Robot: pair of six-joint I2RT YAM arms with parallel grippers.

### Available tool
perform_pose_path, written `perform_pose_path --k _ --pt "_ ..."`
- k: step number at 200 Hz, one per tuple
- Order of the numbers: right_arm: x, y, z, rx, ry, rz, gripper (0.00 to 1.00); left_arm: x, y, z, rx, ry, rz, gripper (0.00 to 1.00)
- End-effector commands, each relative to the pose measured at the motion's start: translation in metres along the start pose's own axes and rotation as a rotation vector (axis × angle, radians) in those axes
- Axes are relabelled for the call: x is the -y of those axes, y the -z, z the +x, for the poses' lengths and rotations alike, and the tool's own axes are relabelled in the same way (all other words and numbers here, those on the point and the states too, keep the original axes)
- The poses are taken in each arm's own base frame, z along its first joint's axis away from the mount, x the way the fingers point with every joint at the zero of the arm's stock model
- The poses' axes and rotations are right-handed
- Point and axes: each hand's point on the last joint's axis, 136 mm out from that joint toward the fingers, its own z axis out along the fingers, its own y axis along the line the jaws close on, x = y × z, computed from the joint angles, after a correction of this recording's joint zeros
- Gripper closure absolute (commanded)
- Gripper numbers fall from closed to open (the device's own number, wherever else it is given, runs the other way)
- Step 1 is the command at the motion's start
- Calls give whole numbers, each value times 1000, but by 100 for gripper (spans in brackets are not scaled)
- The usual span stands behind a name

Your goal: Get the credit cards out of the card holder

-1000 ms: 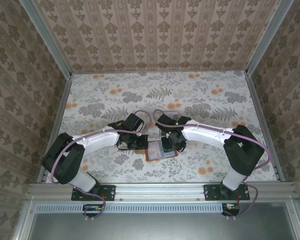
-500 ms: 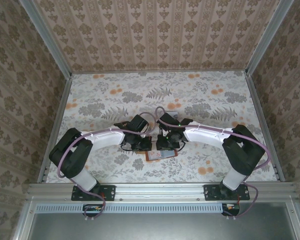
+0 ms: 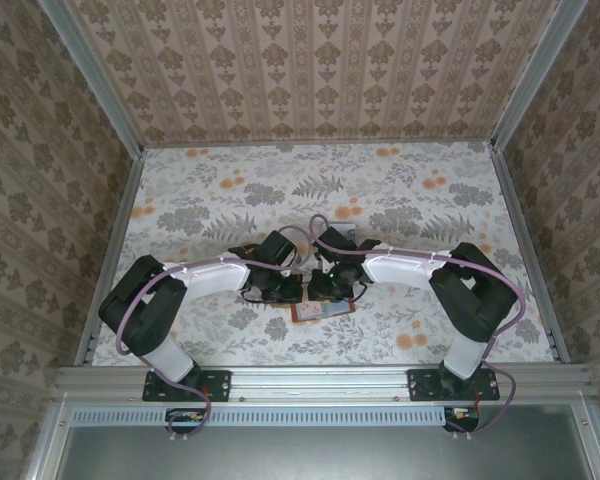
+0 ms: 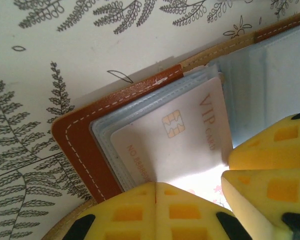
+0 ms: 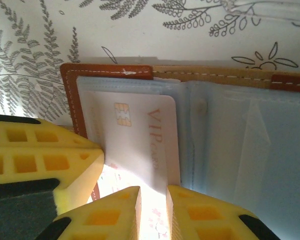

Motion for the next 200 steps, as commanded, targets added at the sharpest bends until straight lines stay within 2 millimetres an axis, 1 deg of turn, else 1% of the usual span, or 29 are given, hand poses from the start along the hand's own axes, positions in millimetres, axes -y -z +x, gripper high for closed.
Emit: perform_pose_path --k 1,24,59,92,119,140,158,179,200 --pt "12 -5 -2 -4 -7 50 78 -9 -3 8 -22 1 -24 98" --pt "20 -7 0 -8 -5 87 78 -9 -2 8 -21 1 -26 98" --pt "29 1 -1 6 5 144 77 -11 0 8 -18 2 -30 98" --pt "23 9 -2 17 14 132 76 -11 1 7 -18 1 -31 98" --pt "9 15 -3 21 22 78 76 -9 4 5 -12 -4 -29 98" --pt "4 23 -6 41 31 63 75 -5 7 2 -4 -6 -23 98" --pt "4 25 -8 45 43 67 74 -1 10 -1 4 -10 -14 98" --pt "10 23 -10 35 39 82 74 6 13 -4 12 -21 2 98" --pt "12 20 -12 32 41 81 73 11 16 -7 19 -29 13 98"
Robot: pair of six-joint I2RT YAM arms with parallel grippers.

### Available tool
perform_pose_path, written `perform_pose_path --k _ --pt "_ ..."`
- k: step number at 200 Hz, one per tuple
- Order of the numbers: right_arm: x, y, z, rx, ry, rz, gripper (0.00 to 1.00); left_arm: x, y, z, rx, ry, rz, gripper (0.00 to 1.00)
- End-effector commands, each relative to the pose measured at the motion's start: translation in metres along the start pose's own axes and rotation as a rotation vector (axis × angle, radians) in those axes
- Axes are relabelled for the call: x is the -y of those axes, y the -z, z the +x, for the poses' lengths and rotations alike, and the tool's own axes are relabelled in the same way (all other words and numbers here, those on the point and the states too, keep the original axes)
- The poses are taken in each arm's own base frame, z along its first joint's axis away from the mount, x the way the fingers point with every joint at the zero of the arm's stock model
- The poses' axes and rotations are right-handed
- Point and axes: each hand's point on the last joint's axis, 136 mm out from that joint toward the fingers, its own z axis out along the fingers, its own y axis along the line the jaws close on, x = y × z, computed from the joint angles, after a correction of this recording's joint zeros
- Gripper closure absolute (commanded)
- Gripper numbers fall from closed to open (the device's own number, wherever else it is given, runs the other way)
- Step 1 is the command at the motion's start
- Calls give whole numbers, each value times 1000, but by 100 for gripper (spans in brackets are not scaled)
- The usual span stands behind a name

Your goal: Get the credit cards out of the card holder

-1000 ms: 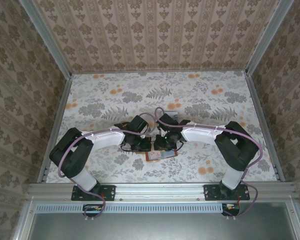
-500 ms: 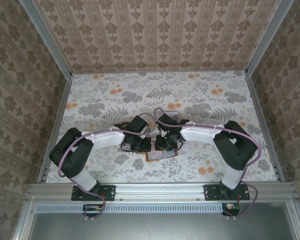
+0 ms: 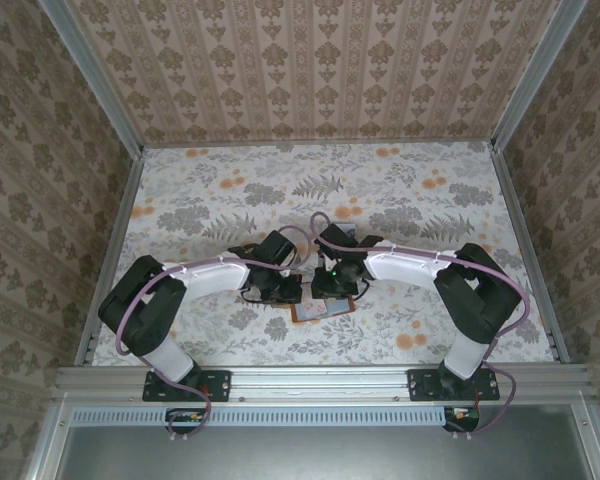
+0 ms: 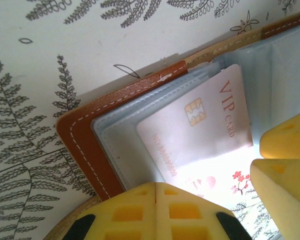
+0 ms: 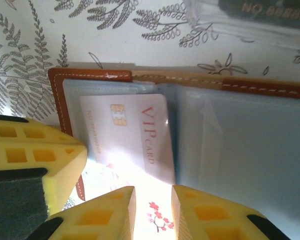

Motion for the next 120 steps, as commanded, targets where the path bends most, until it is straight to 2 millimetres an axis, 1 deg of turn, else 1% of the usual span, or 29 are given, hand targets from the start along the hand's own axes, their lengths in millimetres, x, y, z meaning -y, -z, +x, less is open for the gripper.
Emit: perform_pose_path --k 1,21,57,86,120 --pt "3 6 -6 12 15 18 73 12 14 -8 27 -35 20 98" --pt "4 2 -9 6 17 9 73 16 13 -9 24 -40 28 98" --pt "-1 -1 -13 2 31 -11 73 20 10 -9 13 -47 39 98" --pt "-2 -7 -15 -14 32 -26 73 17 4 -7 -2 -46 31 98" --pt "0 -14 -14 -39 30 -25 73 8 -4 -2 -26 -38 9 98"
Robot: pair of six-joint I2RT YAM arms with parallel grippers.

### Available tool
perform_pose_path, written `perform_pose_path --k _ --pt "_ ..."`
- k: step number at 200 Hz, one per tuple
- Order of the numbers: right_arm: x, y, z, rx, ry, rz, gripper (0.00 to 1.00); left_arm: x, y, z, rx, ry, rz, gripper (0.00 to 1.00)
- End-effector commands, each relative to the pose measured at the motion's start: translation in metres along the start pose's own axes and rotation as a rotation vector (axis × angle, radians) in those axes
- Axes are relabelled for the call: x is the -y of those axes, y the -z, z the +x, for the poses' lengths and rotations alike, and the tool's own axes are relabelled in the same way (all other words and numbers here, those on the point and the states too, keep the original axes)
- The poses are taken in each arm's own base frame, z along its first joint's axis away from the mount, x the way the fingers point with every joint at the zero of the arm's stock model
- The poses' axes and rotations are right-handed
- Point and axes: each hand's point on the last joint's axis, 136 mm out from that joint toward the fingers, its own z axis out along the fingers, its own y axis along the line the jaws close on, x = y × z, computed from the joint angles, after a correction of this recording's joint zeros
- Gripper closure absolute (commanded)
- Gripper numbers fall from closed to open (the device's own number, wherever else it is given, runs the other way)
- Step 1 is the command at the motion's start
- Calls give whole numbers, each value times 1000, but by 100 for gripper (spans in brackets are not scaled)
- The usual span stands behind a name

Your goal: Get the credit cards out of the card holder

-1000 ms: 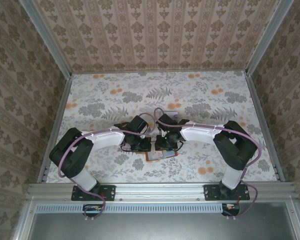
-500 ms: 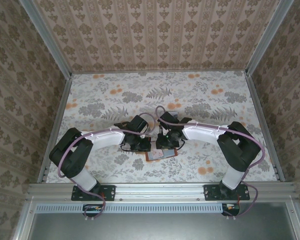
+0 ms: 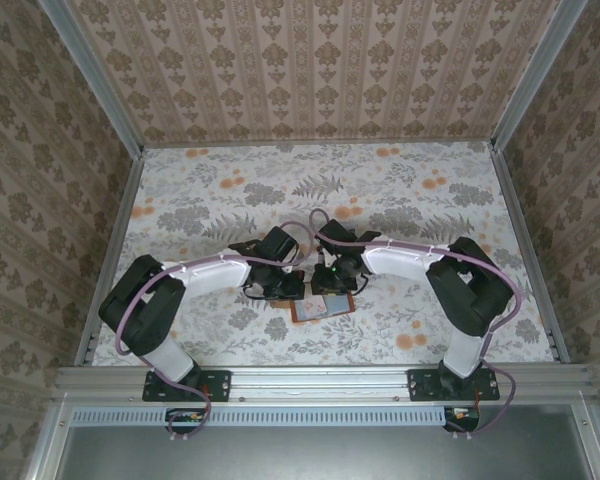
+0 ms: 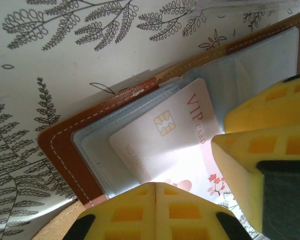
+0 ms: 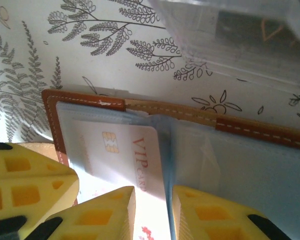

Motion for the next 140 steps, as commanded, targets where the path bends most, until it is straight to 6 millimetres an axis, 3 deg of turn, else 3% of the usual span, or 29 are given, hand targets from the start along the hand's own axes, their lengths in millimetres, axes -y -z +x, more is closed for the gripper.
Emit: perform_pose_path --k 1,44,109,140 --pt "-4 -4 -2 -21 11 -17 73 -2 -7 5 -34 -23 -8 98" --pt "-4 -8 3 -45 3 -36 73 -11 -12 11 -54 -18 -36 98" --pt "-26 8 1 -7 -19 -174 79 -23 -13 16 -69 -21 -91 98" --pt "-26 9 1 -11 -29 -190 83 -24 -14 15 -70 -18 -94 98"
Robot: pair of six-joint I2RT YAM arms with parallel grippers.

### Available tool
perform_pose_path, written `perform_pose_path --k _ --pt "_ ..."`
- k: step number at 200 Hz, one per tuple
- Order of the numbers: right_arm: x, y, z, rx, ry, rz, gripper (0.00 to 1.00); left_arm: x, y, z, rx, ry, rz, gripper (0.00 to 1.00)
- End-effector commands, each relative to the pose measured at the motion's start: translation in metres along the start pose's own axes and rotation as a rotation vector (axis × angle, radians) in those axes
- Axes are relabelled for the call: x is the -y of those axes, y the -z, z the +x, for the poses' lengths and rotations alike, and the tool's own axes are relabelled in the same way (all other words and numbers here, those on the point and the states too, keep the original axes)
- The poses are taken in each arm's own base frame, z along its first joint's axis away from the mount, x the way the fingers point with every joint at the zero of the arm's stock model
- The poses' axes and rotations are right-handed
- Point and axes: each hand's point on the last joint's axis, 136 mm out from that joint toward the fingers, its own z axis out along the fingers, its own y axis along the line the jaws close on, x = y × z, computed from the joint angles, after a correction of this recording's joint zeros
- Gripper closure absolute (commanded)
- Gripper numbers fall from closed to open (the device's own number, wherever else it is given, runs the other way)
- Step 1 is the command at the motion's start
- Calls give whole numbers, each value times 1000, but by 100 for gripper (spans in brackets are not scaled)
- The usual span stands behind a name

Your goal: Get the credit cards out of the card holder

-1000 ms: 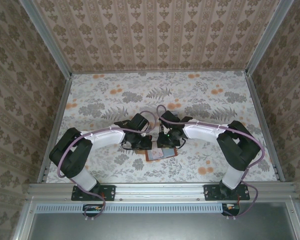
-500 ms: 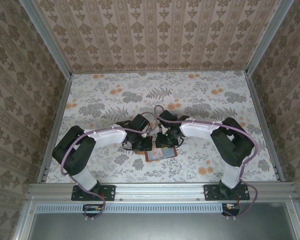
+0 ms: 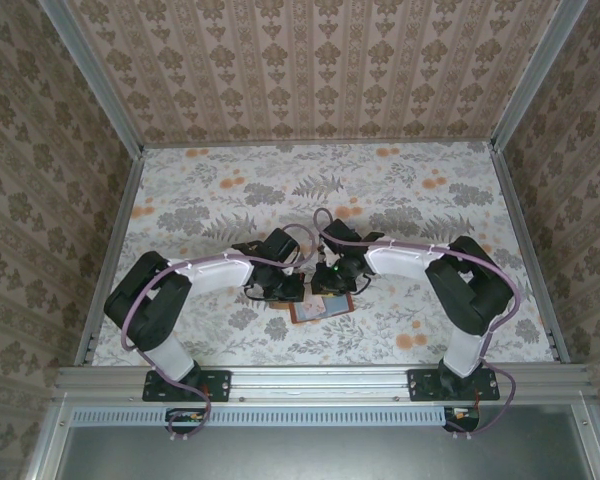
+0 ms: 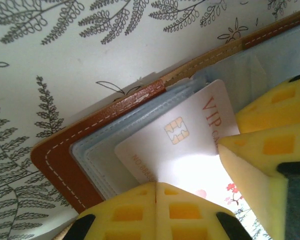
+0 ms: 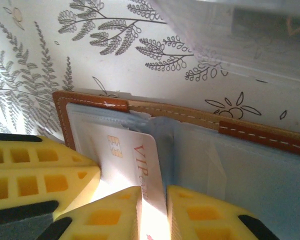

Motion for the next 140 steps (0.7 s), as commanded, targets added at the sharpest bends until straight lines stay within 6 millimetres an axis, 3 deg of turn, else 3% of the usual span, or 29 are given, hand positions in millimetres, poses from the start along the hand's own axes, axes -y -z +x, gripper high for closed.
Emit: perform_pose_path --k 1,57,140 --pt "-18 7 0 3 7 -87 83 -16 -7 13 -47 -2 -71 98" --pt "-12 11 0 10 6 -64 91 -16 -5 12 -46 -7 -76 98" --pt "26 38 -4 68 24 132 93 -20 -2 13 -45 -5 -88 98"
